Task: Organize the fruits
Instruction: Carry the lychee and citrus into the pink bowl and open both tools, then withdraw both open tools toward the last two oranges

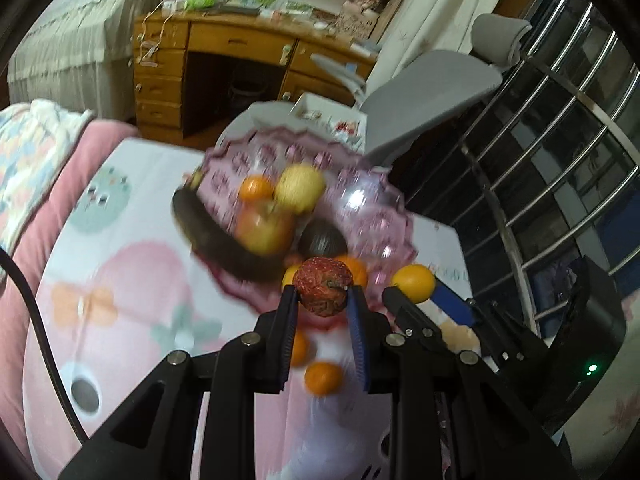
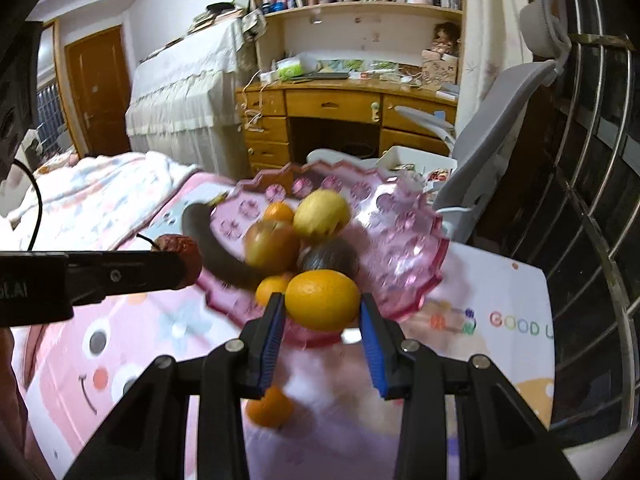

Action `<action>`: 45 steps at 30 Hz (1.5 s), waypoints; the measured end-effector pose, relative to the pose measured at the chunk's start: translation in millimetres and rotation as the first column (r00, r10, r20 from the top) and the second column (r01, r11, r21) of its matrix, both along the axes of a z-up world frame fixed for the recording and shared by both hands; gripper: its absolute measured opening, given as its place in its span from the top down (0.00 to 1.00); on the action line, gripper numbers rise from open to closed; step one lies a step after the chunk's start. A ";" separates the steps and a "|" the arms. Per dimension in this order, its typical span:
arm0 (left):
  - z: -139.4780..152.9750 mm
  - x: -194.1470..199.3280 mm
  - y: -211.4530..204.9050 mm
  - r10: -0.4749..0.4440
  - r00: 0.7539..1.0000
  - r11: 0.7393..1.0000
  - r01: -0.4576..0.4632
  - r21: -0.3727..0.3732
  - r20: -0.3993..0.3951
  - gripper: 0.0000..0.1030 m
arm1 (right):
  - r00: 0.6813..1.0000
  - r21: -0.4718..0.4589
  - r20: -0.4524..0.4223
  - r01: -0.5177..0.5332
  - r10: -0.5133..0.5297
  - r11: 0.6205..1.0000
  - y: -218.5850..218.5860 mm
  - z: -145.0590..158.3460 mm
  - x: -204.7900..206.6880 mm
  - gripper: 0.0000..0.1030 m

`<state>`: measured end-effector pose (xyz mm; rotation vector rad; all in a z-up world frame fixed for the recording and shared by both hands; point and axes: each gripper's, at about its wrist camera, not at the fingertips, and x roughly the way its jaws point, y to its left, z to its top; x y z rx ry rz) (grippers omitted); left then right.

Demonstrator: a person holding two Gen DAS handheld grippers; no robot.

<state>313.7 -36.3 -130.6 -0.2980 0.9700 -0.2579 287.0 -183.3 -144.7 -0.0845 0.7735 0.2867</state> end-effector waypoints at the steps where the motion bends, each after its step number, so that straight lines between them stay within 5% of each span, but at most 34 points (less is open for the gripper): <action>1: 3.8 7.2 -1.2 0.000 1.000 1.000 0.000 0.002 0.015 0.78 | 1.000 -0.003 0.009 0.012 -0.012 1.000 -1.6 1.7 6.8 0.64; 7: 13.5 47.6 -4.6 0.025 0.998 1.000 -0.025 -0.001 0.055 0.78 | 0.997 0.020 0.033 0.070 -0.070 0.997 -9.5 8.4 36.7 0.64; 15: -0.3 75.8 -12.0 0.016 1.000 0.999 -0.016 0.036 0.012 0.73 | 0.995 0.021 0.015 0.098 -0.098 0.995 -17.1 1.9 63.1 0.61; 18: -2.3 75.0 -7.6 0.018 1.000 1.000 -0.018 0.024 0.007 0.63 | 0.995 0.051 -0.007 0.102 -0.102 0.993 -20.6 -1.7 62.8 0.41; 21: -3.4 67.5 -1.3 0.016 1.000 1.000 -0.015 0.027 -0.001 0.47 | 0.993 0.066 0.002 0.122 -0.122 0.990 -21.8 0.6 56.8 0.39; 24: -6.1 52.5 7.4 -0.002 1.000 0.999 0.002 0.036 -0.002 0.41 | 0.991 0.070 0.004 0.132 -0.133 0.989 -22.2 2.2 47.5 0.39; 45: -80.4 -0.9 48.3 -0.116 0.968 0.993 0.112 -0.032 -0.220 0.31 | 0.990 0.042 -0.015 0.141 -0.141 0.989 0.3 -36.9 -53.0 0.34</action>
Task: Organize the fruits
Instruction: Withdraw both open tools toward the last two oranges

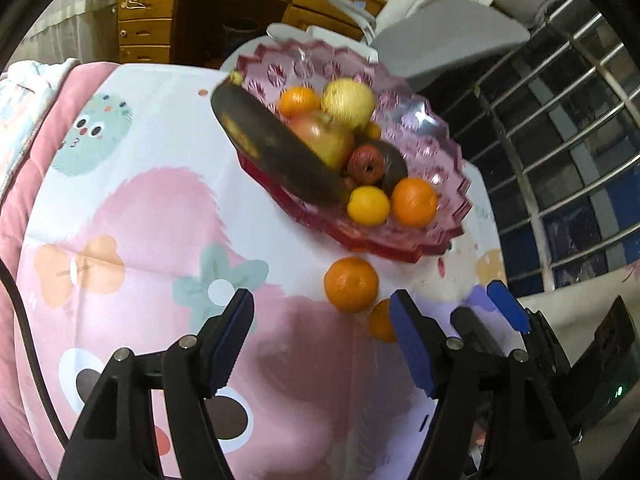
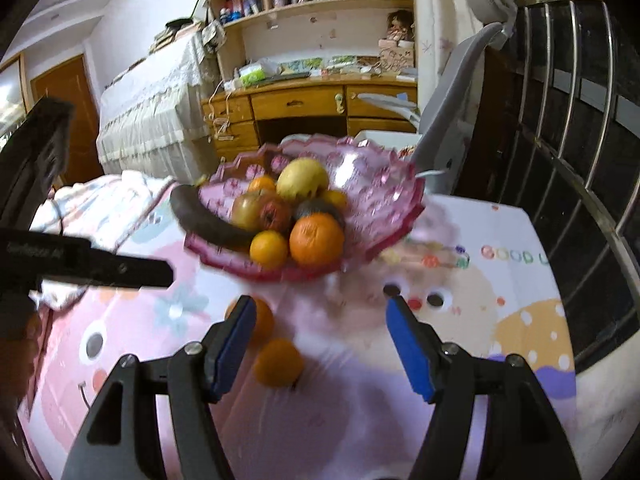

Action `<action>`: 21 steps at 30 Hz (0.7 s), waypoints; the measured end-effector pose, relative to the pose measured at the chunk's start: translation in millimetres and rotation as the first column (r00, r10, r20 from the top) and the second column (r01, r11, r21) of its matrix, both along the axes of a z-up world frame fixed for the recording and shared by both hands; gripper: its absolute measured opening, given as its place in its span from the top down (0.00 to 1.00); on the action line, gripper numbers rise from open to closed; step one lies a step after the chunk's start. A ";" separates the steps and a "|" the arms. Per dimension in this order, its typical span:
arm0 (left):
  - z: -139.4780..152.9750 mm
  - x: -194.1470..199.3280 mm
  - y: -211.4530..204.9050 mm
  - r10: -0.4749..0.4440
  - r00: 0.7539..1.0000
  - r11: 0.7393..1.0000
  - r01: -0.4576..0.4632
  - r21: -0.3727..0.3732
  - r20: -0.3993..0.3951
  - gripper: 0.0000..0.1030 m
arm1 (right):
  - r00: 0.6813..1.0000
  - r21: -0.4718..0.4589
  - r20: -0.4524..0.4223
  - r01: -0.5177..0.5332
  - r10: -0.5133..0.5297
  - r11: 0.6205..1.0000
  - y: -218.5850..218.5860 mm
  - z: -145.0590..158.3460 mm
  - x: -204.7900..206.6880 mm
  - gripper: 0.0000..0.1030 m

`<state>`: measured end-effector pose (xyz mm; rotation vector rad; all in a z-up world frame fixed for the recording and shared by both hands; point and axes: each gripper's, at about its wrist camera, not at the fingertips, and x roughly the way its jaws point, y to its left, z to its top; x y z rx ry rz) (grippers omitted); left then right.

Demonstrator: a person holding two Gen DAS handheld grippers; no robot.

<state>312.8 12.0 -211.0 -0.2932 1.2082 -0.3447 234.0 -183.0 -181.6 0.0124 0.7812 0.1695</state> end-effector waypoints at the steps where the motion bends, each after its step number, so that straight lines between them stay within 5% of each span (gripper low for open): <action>1: -2.8 1.0 -1.9 -0.010 1.000 1.000 0.010 0.002 -0.004 0.29 | 1.000 -0.012 -0.009 -0.005 0.005 1.000 2.2 -3.5 -2.3 0.34; 9: -17.9 8.2 -30.0 -0.072 0.997 0.994 0.074 0.085 -0.023 0.20 | 0.991 -0.112 -0.087 -0.109 0.099 0.988 16.8 -35.2 -13.5 0.34; 21: -40.0 22.9 -69.6 -0.127 0.991 0.981 0.132 0.145 -0.045 0.22 | 0.972 -0.187 -0.098 -0.227 0.212 0.956 39.8 -61.6 -12.4 0.34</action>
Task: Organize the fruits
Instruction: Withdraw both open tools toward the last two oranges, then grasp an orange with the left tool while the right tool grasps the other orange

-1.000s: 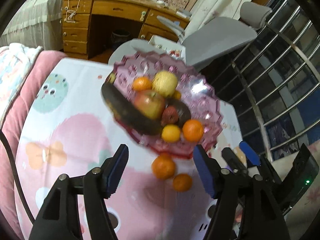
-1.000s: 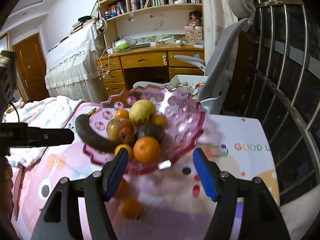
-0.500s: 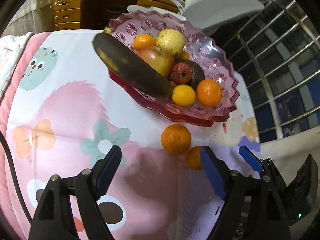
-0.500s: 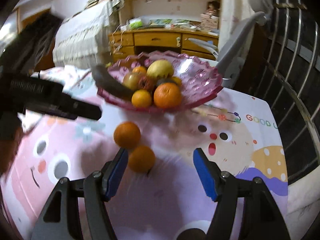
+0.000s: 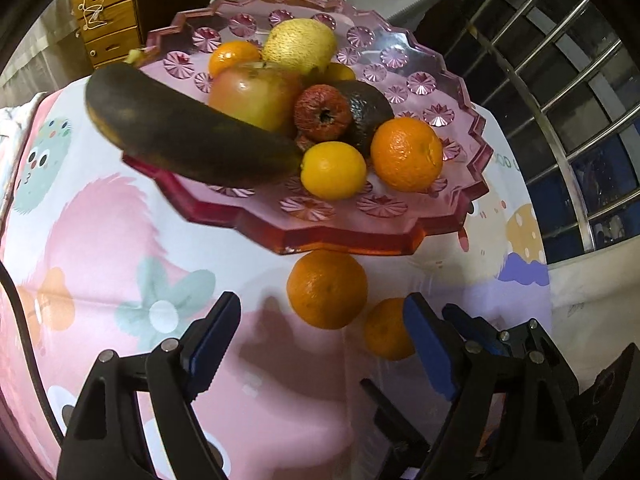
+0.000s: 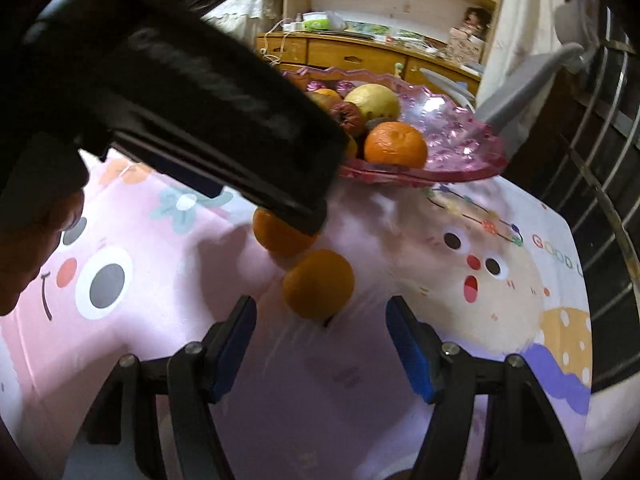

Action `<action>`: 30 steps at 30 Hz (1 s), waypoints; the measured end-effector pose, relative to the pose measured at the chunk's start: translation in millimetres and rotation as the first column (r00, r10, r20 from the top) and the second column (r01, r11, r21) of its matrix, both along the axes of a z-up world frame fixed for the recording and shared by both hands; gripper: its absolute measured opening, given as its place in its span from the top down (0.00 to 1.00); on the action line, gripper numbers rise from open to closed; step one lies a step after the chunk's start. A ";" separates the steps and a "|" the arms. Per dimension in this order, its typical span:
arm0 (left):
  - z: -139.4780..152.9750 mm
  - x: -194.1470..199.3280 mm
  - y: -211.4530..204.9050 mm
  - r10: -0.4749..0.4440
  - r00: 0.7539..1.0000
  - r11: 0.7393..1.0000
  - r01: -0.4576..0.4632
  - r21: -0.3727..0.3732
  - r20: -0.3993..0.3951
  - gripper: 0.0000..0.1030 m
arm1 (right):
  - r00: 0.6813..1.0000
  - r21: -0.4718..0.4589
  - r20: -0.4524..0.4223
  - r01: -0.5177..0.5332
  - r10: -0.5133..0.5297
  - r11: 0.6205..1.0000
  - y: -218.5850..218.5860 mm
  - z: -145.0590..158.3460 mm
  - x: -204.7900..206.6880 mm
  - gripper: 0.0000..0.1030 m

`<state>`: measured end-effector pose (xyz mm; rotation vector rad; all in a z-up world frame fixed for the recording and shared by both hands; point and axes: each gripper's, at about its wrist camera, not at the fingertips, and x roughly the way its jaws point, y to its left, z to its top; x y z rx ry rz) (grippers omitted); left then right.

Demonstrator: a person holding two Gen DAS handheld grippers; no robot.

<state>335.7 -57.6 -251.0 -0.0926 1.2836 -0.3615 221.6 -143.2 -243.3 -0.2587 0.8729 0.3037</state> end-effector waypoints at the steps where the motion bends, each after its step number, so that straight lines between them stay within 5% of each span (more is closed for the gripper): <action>1: -1.5 0.7 -1.4 -0.001 1.000 1.000 0.001 -0.001 -0.003 0.25 | 1.000 -0.005 0.004 -0.008 0.008 1.000 1.0 -0.8 0.6 0.36; 6: -8.2 4.2 -6.9 -0.005 1.000 1.000 0.006 0.019 -0.014 0.44 | 1.000 -0.012 -0.002 -0.016 0.016 1.000 2.0 -5.2 6.7 0.50; 14: -15.8 6.3 -16.0 -0.012 1.000 1.000 0.013 0.027 -0.019 0.58 | 0.999 0.014 -0.010 -0.030 0.030 0.999 1.2 -5.1 7.1 0.62; 30: 21.2 -6.6 40.3 0.076 0.997 0.996 -0.075 0.052 -0.021 0.60 | 0.996 0.042 -0.068 0.058 -0.055 0.997 -38.7 14.8 12.9 0.62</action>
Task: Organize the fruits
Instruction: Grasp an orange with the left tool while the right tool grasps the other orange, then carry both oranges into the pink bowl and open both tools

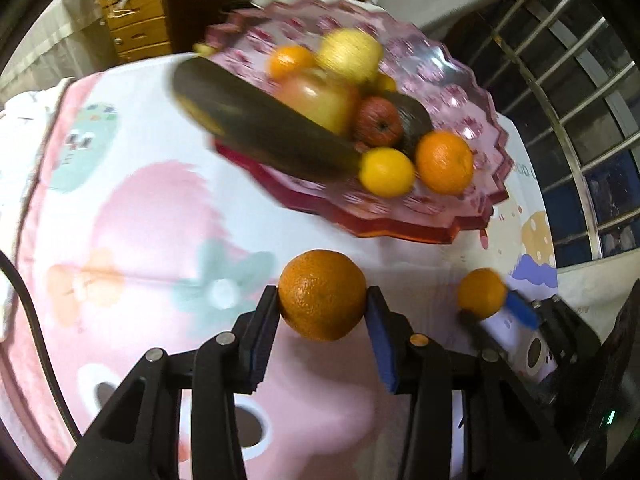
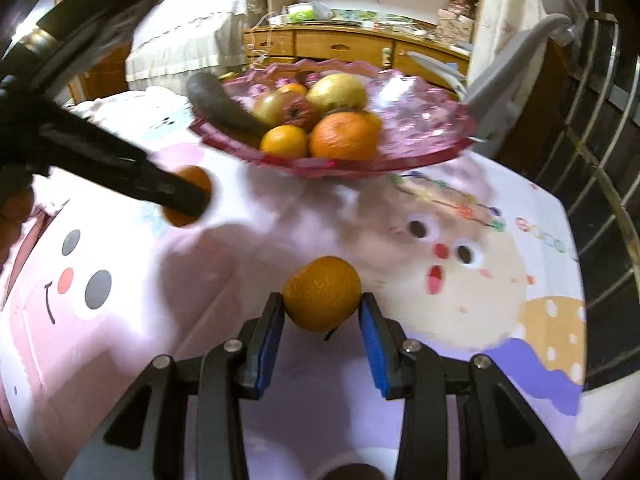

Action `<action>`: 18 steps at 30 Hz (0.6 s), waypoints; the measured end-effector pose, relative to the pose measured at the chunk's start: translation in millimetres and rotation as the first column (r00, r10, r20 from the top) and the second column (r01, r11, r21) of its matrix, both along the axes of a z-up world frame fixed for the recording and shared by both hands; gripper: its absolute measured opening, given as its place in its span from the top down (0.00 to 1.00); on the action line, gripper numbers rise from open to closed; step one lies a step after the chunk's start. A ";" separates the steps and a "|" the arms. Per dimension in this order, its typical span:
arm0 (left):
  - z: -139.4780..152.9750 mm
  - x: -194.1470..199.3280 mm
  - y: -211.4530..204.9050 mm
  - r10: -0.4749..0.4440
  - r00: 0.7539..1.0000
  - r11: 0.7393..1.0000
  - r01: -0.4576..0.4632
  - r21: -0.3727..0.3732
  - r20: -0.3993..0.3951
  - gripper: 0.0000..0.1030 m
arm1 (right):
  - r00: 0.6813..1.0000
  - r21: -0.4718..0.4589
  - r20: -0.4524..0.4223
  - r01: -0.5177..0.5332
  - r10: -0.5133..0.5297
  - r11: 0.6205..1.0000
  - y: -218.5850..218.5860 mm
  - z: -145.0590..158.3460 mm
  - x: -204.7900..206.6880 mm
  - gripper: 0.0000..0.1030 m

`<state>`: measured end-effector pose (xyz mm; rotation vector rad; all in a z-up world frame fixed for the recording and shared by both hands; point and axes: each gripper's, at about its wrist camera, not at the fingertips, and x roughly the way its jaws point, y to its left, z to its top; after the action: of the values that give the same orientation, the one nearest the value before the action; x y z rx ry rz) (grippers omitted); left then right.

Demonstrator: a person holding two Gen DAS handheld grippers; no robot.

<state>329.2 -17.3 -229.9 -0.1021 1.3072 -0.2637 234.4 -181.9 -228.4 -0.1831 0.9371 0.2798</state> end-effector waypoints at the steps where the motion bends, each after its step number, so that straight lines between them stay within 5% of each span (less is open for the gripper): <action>1: 5.4 -0.6 8.1 0.014 1.000 1.000 -0.014 0.005 0.004 0.60 | 1.000 -0.004 0.002 0.017 -0.017 1.000 -4.4 4.1 1.5 0.62; 8: 40.1 6.7 45.5 0.088 0.994 0.995 -0.092 0.047 0.067 0.59 | 0.990 -0.018 0.018 0.143 -0.143 0.990 -41.9 33.2 20.8 0.62; 18: 111.0 54.4 60.9 0.130 0.942 0.991 -0.136 -0.001 0.310 0.59 | 0.974 0.007 0.138 0.180 -0.179 0.984 -56.3 79.6 57.6 0.62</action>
<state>383.5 43.6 -118.9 -0.1259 0.9858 -0.1431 292.0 -238.2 -148.8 -0.1201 0.8107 0.0957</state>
